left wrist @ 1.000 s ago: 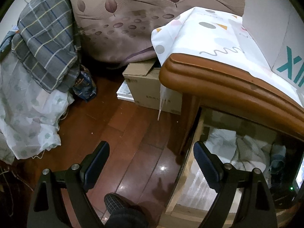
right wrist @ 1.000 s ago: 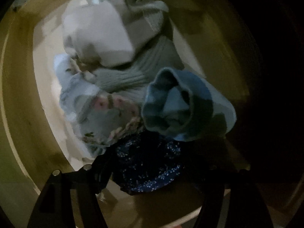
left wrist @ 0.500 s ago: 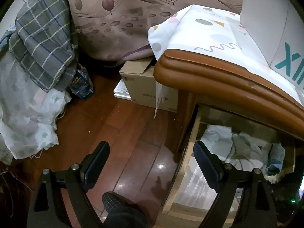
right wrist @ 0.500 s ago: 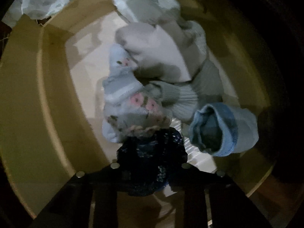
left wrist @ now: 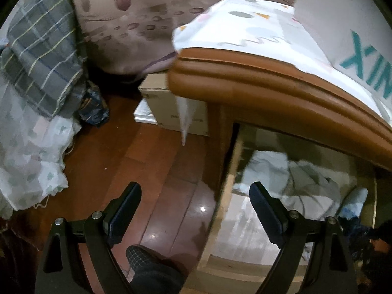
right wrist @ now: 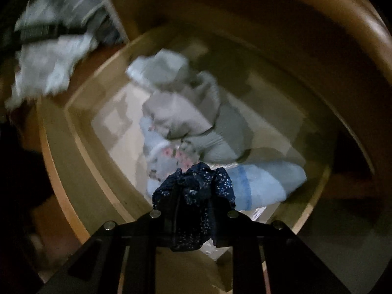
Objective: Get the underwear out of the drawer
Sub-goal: 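Grasp the pale blue floral sock with left gripper while right holds the navy item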
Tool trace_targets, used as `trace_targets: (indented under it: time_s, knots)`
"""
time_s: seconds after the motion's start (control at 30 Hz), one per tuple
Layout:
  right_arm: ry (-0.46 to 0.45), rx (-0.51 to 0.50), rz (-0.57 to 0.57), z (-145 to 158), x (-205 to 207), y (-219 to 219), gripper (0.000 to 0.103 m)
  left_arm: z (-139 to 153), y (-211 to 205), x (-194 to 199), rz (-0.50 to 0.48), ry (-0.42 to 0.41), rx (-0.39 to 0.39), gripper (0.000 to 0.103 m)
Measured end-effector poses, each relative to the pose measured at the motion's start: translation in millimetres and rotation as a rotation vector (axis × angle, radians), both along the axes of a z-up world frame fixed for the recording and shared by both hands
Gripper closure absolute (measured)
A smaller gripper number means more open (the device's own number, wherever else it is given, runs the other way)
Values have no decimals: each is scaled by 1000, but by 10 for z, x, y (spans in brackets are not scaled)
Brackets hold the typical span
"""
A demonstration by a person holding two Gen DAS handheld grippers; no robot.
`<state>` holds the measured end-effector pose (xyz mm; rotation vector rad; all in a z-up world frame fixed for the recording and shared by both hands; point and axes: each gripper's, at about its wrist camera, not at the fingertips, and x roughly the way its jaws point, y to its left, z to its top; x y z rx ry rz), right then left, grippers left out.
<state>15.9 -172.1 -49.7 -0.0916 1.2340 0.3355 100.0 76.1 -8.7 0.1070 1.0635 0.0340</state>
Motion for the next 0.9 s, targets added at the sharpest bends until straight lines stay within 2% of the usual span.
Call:
trace_targets:
  time_s: [0.07, 0.2, 0.23, 0.43, 0.5, 0.7, 0.9]
  knots:
    - [-31, 46, -89, 44, -96, -87, 85, -24, -84, -21, -43, 15, -21, 15]
    - [-80, 133, -263, 63, -252, -384, 85, -87, -223, -65, -128, 73, -116, 15]
    - [-94, 138, -284, 3, -288, -314, 85, -98, -277, -79, -148, 84, -127, 15]
    - [-249, 161, -409, 286, -475, -448, 85, -275, -613, -244, -292, 199, -135, 14]
    - [-266, 163, -435, 335, -515, -509, 85, -355, -708, -292, -311, 241, -152, 13]
    - [-254, 165, -488, 283, -570, -653, 85, -561, -949, -317, -231, 405, -260, 13]
    - [-247, 193, -513, 279, -616, -745, 85, -710, -1250, -273, -133, 504, -311, 13]
